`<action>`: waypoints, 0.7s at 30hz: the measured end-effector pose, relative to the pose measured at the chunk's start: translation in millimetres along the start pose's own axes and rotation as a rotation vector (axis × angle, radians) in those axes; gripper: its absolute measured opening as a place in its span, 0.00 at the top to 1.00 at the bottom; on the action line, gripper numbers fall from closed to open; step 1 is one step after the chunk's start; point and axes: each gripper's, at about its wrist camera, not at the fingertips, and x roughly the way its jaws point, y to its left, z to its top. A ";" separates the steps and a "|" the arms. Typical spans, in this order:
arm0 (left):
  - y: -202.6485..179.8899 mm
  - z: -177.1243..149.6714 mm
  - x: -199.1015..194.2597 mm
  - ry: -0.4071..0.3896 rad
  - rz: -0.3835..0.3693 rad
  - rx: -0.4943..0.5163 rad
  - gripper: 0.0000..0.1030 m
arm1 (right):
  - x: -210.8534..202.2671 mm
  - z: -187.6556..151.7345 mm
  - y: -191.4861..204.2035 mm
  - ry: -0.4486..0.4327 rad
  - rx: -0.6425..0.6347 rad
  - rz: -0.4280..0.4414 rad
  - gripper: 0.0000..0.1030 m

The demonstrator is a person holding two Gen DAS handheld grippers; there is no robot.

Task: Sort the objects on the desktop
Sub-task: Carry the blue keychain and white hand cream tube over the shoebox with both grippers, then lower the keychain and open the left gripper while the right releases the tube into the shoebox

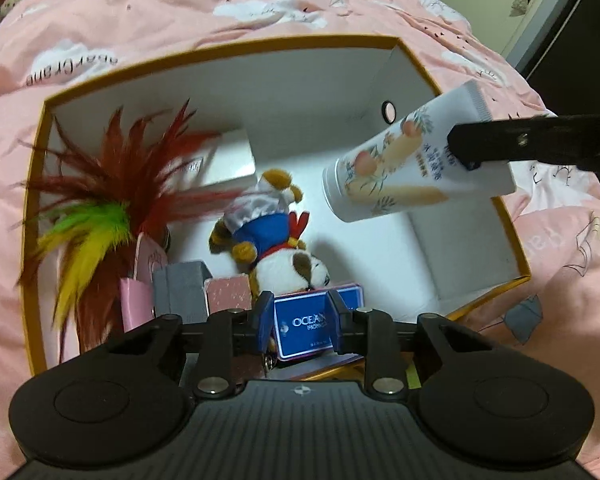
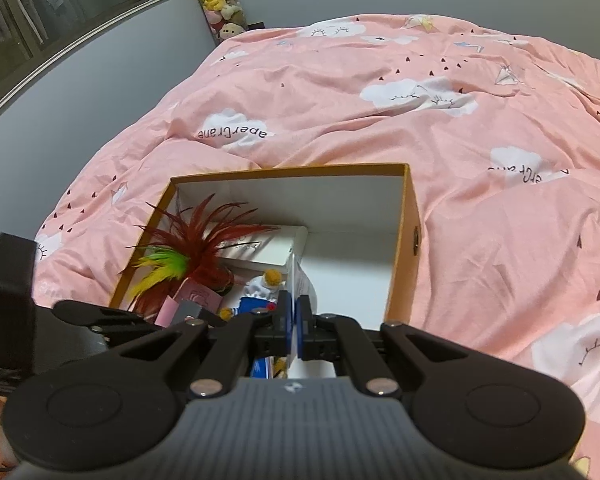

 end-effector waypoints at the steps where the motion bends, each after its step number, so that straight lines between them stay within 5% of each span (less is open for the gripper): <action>1: 1.9 -1.0 -2.7 -0.009 -0.012 -0.007 0.69 | 0.0 0.8 1.5 0.000 0.001 0.008 0.98; 5: 13.4 -1.5 -28.7 -0.079 -0.040 -0.035 0.69 | -2.2 6.6 9.2 -0.007 0.009 0.063 0.98; 12: 47.4 0.3 -62.3 -0.163 0.061 -0.069 0.69 | 16.4 15.9 38.4 0.027 -0.033 0.139 0.98; 21: 76.0 -5.6 -63.1 -0.165 0.097 -0.129 0.69 | 50.2 25.1 64.6 0.076 -0.106 0.094 0.98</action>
